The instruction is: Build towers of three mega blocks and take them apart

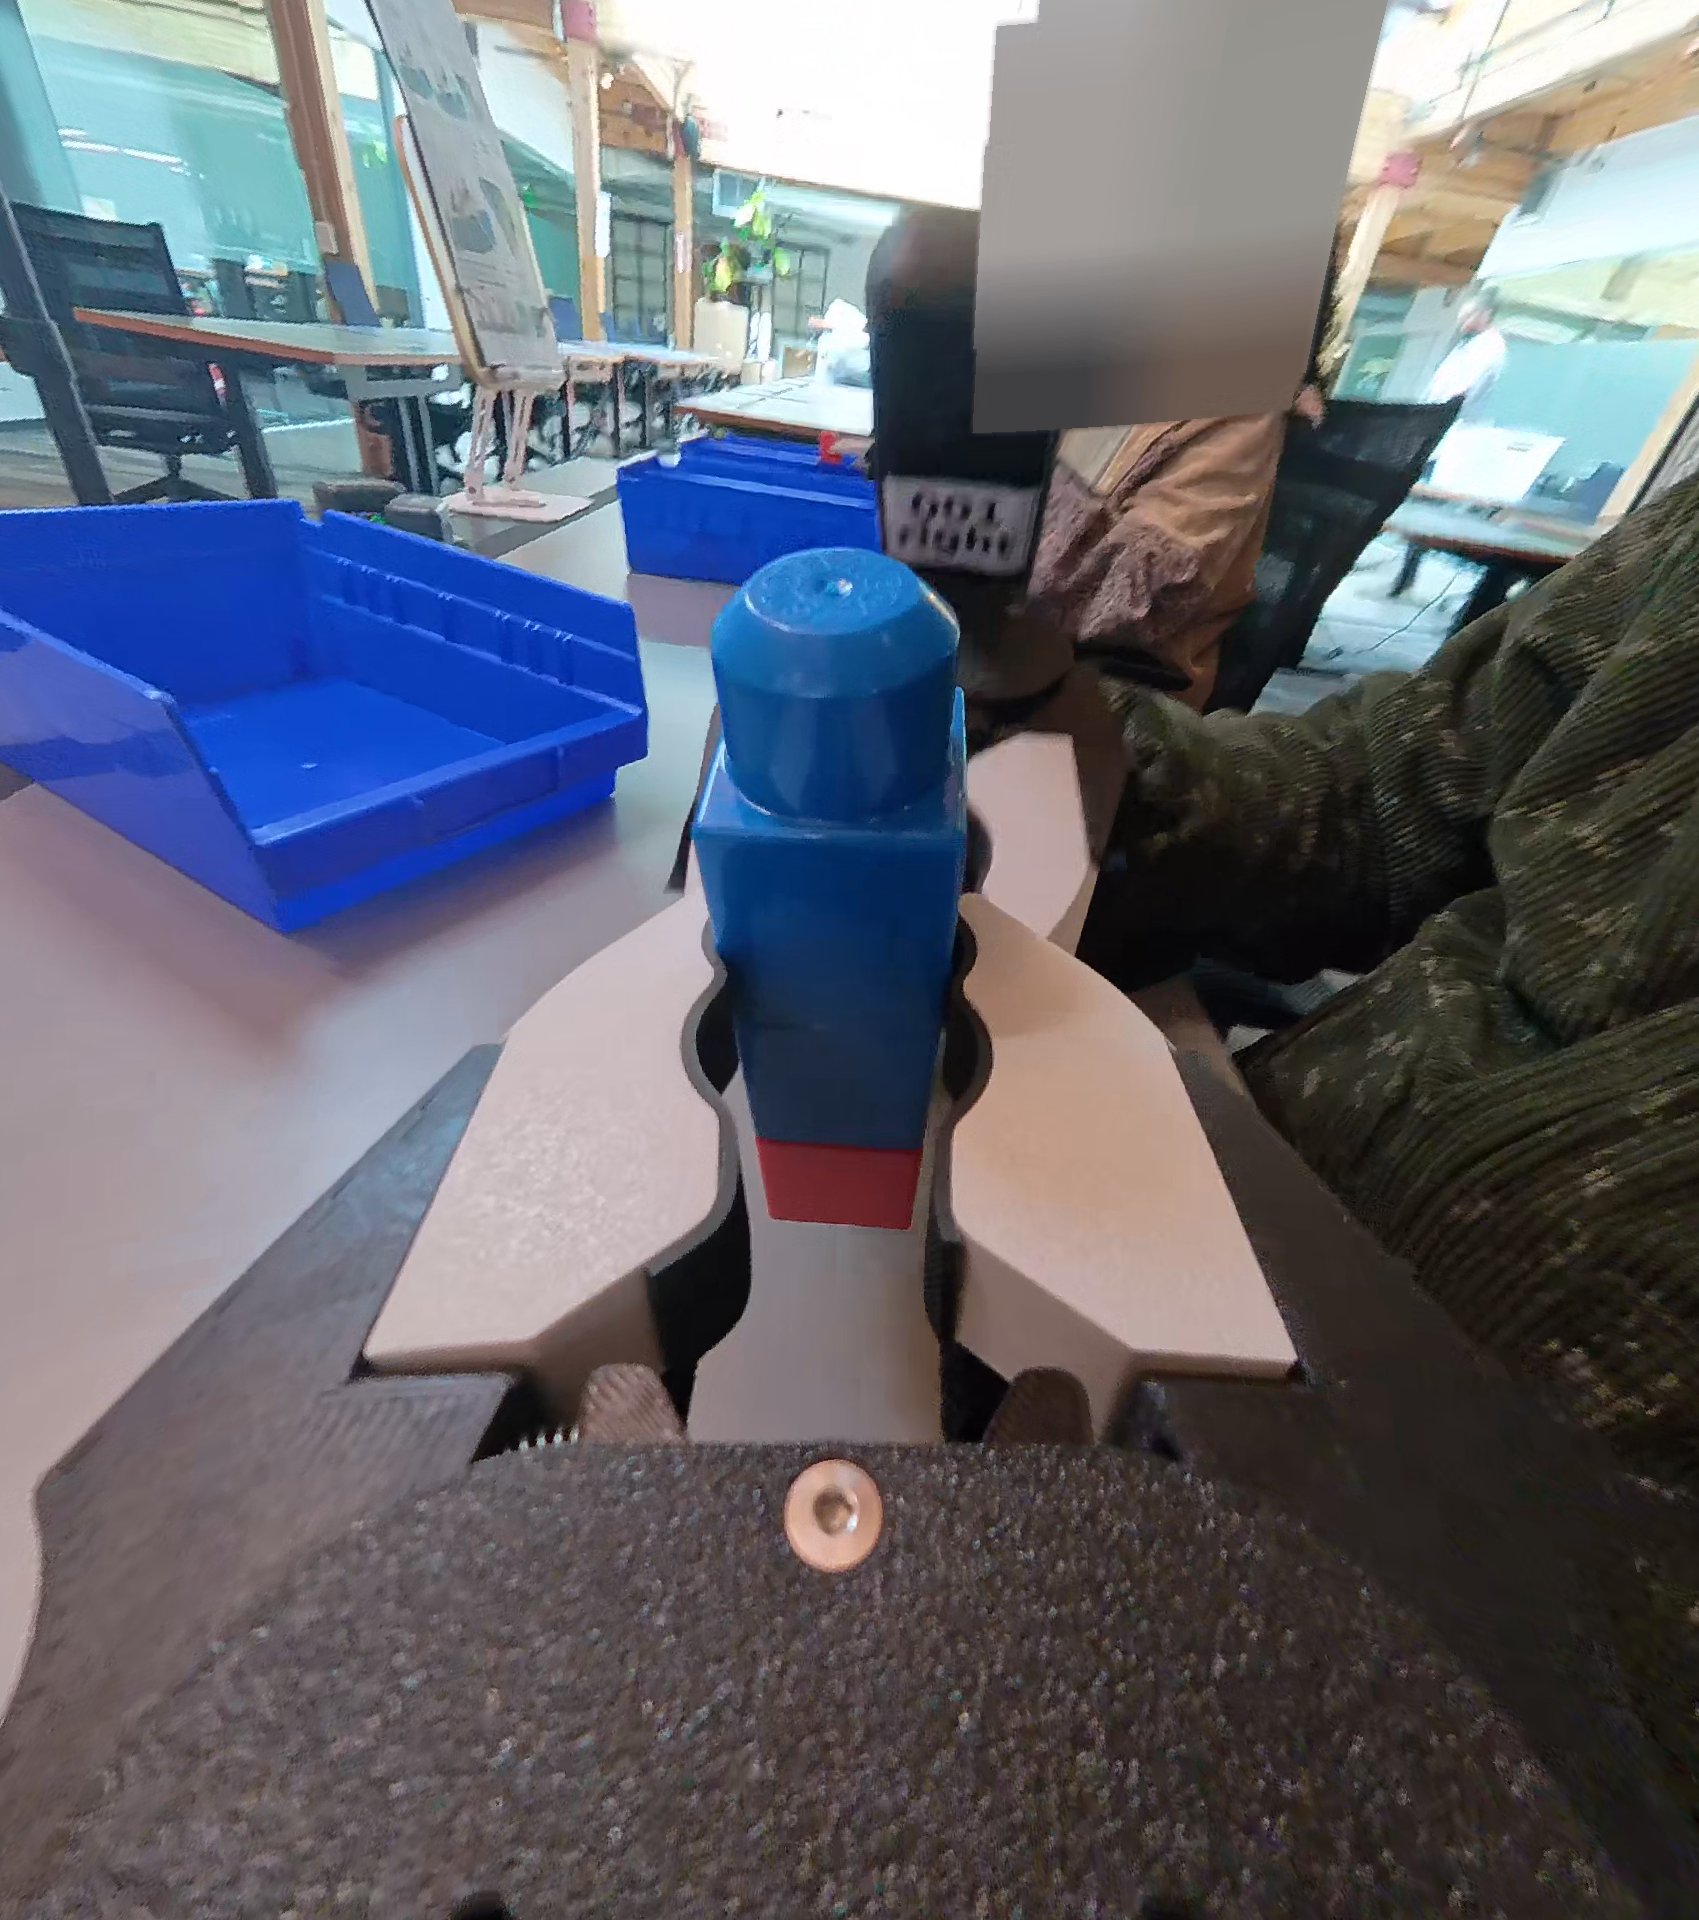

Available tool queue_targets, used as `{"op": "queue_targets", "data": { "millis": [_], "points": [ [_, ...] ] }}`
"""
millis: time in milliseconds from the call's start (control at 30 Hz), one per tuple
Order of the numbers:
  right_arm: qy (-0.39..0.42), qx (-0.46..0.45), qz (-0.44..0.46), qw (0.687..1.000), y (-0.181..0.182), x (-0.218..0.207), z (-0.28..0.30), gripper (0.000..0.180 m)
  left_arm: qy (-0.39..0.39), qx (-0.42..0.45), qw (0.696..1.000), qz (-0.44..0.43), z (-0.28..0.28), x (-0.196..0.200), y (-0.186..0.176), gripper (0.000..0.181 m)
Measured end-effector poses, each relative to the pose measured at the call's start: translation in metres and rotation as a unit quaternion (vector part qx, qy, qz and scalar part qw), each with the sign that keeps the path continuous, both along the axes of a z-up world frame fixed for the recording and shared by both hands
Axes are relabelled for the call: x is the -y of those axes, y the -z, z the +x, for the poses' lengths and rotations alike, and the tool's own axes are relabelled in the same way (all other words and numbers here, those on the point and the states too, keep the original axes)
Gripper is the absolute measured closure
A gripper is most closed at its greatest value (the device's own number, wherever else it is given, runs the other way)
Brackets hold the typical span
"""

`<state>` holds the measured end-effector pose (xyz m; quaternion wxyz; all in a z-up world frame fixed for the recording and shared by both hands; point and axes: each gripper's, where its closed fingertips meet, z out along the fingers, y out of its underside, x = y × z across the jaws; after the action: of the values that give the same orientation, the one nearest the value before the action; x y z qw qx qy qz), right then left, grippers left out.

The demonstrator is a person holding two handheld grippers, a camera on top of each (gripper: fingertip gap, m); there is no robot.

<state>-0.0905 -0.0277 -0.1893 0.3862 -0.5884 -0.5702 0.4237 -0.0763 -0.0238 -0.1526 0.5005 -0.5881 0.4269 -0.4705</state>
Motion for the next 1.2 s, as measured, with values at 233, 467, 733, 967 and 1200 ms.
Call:
{"op": "queue_targets", "data": {
  "millis": [233,467,733,967,1200],
  "points": [
    [-0.001,-0.056,0.032,0.998,-0.039,-0.004,0.014,0.133,-0.046,-0.181,0.979,0.075,0.008,-0.009,0.05,0.144],
    [-0.015,-0.022,0.061,0.998,-0.024,0.005,0.005,0.149,-0.032,-0.25,0.962,0.102,0.011,-0.003,0.068,0.144],
    [0.007,-0.021,0.082,0.996,-0.053,-0.016,0.022,0.151,-0.091,-0.164,0.978,0.088,0.002,-0.023,0.042,0.141],
    [0.214,-0.021,0.093,0.972,-0.138,-0.167,0.101,0.151,-0.164,-0.077,0.981,0.072,-0.027,-0.048,0.013,0.167],
    [0.417,0.044,0.038,0.907,-0.108,-0.343,0.189,0.15,-0.147,-0.11,0.98,0.077,-0.014,-0.042,0.027,0.166]
  ]
}}
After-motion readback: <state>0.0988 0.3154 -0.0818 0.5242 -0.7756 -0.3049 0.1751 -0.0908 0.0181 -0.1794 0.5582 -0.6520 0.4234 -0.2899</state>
